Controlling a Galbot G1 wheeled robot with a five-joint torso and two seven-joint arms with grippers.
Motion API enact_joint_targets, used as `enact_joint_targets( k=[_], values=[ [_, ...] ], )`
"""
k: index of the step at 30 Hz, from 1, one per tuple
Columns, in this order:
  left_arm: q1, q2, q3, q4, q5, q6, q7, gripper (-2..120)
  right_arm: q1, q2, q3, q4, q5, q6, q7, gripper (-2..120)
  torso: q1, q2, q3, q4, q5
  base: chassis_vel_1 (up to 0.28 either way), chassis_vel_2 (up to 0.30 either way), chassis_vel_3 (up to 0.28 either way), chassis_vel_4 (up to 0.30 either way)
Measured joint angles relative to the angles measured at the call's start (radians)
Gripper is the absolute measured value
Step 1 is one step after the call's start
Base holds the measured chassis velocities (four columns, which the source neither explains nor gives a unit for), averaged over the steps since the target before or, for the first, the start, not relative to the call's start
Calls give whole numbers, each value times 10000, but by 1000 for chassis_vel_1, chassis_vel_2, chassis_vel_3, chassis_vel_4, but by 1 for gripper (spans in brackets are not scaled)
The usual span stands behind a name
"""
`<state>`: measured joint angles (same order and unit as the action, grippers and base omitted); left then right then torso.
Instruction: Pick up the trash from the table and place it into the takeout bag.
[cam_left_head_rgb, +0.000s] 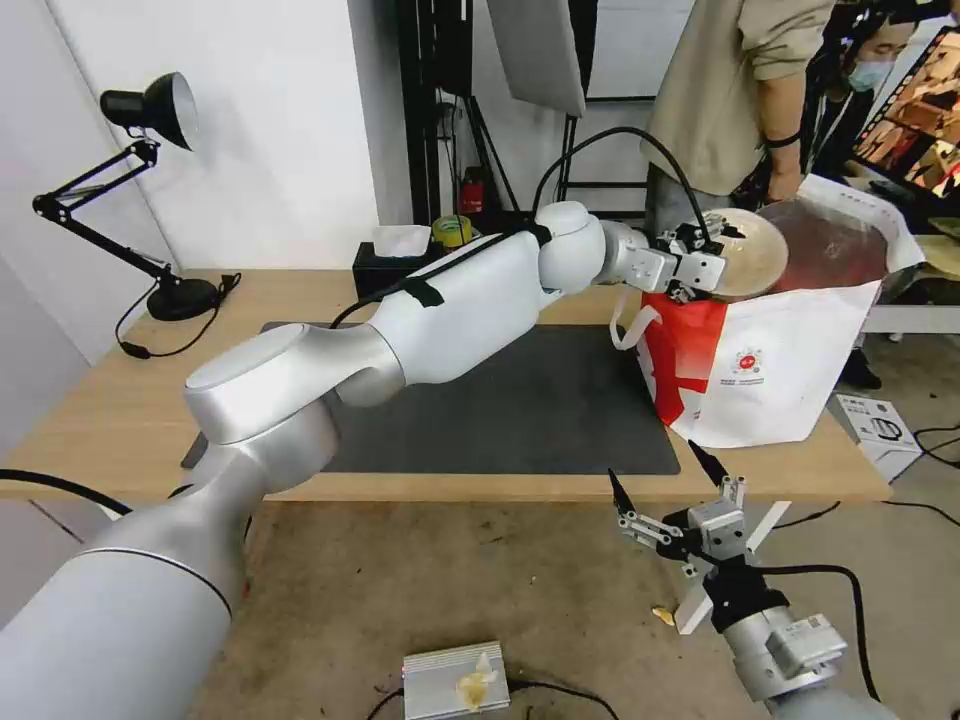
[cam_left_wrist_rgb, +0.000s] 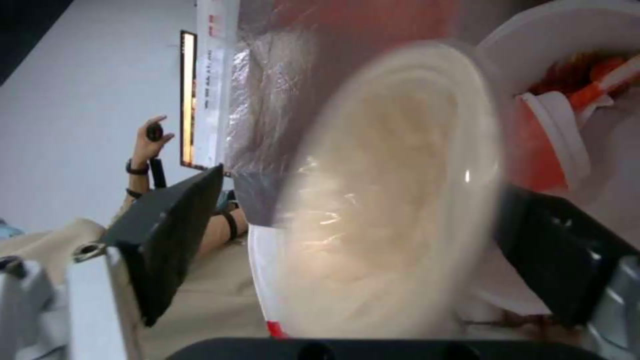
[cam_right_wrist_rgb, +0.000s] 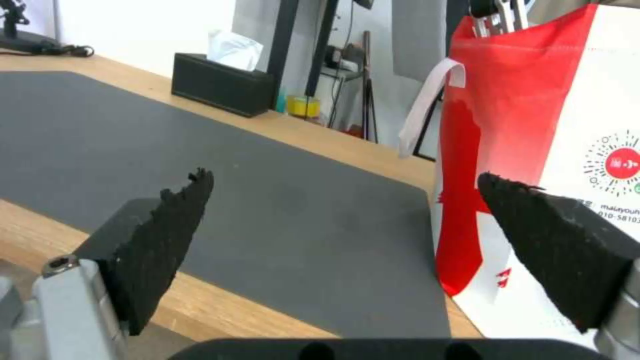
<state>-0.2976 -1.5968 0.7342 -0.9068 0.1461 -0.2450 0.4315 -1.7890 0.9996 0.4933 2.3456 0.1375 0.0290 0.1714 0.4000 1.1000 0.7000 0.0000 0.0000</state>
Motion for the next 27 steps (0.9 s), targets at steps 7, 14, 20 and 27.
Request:
enact_joint_targets(
  k=[7,14,20,27],
  values=[
    [18,-1,25,15,16,6,-139,100,0,0,0,0,0,0,0,100,0,0,0,0,0,0,0,0,0],
    [65,0,-109,83,368,7,-180,100,0,0,0,0,0,0,0,100,0,0,0,0,0,0,0,0,0],
    [41,0,-236,90,558,13,-416,100,0,0,0,0,0,0,0,100,1,0,0,0,0,0,0,0,0],
    [-26,12,-540,-100,-78,148,-1730,100,0,0,0,0,0,0,0,100,0,0,0,1,0,0,0,0,0]
  ],
)
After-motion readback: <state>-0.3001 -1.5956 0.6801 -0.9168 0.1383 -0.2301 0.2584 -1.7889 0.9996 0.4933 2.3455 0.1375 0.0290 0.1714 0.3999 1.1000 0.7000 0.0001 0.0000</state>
